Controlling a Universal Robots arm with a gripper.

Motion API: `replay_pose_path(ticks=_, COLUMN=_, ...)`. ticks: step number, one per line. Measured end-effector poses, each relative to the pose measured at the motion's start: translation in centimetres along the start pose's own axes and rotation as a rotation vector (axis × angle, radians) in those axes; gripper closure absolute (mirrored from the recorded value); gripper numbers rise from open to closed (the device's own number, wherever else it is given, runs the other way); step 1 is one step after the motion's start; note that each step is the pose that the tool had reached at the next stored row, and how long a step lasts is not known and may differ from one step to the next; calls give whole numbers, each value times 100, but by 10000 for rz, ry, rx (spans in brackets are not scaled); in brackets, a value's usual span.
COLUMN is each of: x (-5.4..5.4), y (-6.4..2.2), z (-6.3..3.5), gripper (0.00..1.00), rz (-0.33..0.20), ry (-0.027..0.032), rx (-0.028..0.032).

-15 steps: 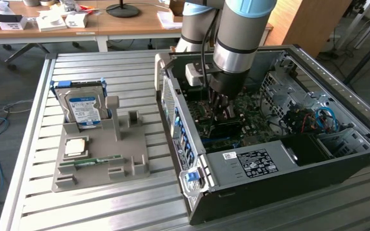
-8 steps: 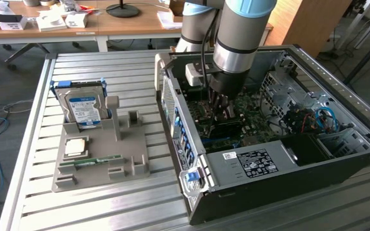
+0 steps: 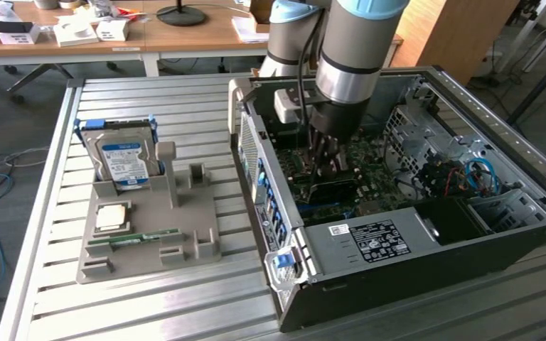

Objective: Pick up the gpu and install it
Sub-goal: 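Press down on the gpu until it lock into place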

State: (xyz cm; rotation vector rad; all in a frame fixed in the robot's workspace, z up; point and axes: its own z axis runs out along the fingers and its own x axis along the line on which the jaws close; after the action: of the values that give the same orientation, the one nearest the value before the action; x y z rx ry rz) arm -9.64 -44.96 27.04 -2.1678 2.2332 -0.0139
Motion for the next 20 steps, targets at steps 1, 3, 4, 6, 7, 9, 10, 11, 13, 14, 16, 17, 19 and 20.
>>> replay_pose_path(ticks=1, x=0, y=-1, z=-21, gripper=89, rz=0, ry=1, rx=-1)
replay_pose_path(ticks=3, x=-1, y=-2, z=-64, gripper=89, rz=0, ry=2, rx=-1)
replay_pose_path(ticks=4, x=-1, y=-2, z=-84, gripper=89, rz=0, ry=2, rx=-1)
replay_pose_path(ticks=6, x=-2, y=-3, z=-118, gripper=89, rz=0, ry=3, rx=-1)
replay_pose_path(ticks=7, x=-2, y=-4, z=-130, gripper=89, rz=-1, ry=2, rx=-1)
replay_pose_path(ticks=9, x=-2, y=-4, z=-159, gripper=89, rz=-1, ry=3, rx=-1)
replay_pose_path(ticks=10, x=-2, y=-5, z=-175, gripper=89, rz=0, ry=1, rx=0)
replay_pose_path(ticks=11, x=-3, y=-6, z=-196, gripper=89, rz=0, ry=2, rx=-1)
replay_pose_path(ticks=13, x=-3, y=-8, z=-240, gripper=89, rz=-1, ry=2, rx=-1)
replay_pose_path(ticks=14, x=-4, y=-9, z=-263, gripper=89, rz=-1, ry=3, rx=-1)
replay_pose_path(ticks=16, x=-4, y=-14, z=-298, gripper=89, rz=-1, ry=2, rx=-1)
replay_pose_path(ticks=17, x=-5, y=-15, z=-300, gripper=89, rz=-1, ry=0, rx=0)
replay_pose_path(ticks=19, x=-5, y=-15, z=-300, gripper=89, rz=0, ry=0, rx=0)
replay_pose_path(ticks=20, x=-5, y=-15, z=-300, gripper=89, rz=0, ry=0, rx=-1)
